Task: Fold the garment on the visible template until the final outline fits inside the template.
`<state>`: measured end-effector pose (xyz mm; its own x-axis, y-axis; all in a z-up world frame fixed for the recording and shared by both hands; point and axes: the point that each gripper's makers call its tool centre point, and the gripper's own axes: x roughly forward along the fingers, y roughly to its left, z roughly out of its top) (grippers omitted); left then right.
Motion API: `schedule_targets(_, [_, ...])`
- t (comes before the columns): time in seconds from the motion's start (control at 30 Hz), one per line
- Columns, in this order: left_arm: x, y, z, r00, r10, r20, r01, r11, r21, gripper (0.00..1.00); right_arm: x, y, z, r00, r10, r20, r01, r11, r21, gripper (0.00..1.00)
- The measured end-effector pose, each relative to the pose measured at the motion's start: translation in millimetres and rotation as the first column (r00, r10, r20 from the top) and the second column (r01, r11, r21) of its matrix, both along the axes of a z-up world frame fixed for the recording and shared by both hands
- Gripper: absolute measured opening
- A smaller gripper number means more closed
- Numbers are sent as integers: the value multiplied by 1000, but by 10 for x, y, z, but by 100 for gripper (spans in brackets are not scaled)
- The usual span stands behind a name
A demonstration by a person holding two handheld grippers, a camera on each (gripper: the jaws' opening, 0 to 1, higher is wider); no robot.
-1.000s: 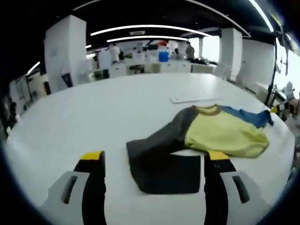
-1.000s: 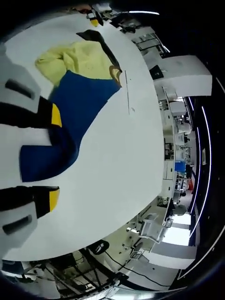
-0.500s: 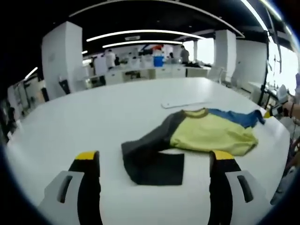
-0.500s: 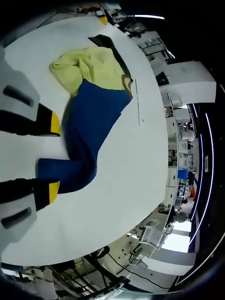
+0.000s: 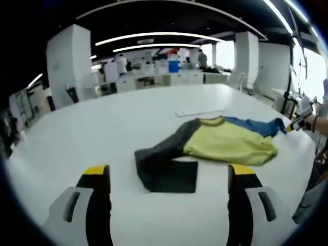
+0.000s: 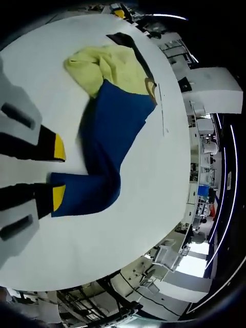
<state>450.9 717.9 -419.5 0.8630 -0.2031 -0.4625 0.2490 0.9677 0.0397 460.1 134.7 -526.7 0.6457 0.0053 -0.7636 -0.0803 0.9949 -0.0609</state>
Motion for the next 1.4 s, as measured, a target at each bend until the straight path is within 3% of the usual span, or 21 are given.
schedule_targets(0.23, [-30,-25,28,1000,6,-3,-5,1000,5,90,20,-75,-80,1000,-12,-4,12,1000,-12,4])
schedule_targets(0.53, [-20,-153,52,1000,-14,6,14,1000,-1,90,-80,-178,3,1000,-10,-3,10,999,-34,0])
schedule_targets(0.83, [48,-175,96,999,-35,25,35,999,-4,89,-265,-410,141,996,79,-40,-83,990,-112,0])
schedule_targets(1.23, [36,-280,130,997,-70,34,70,998,-4,88,-282,-539,233,1000,27,-12,-28,998,-55,0])
schedule_targets(1.4, [3,-268,138,997,-69,34,69,998,-4,88,-293,-613,279,1000,12,-5,-13,998,-68,0])
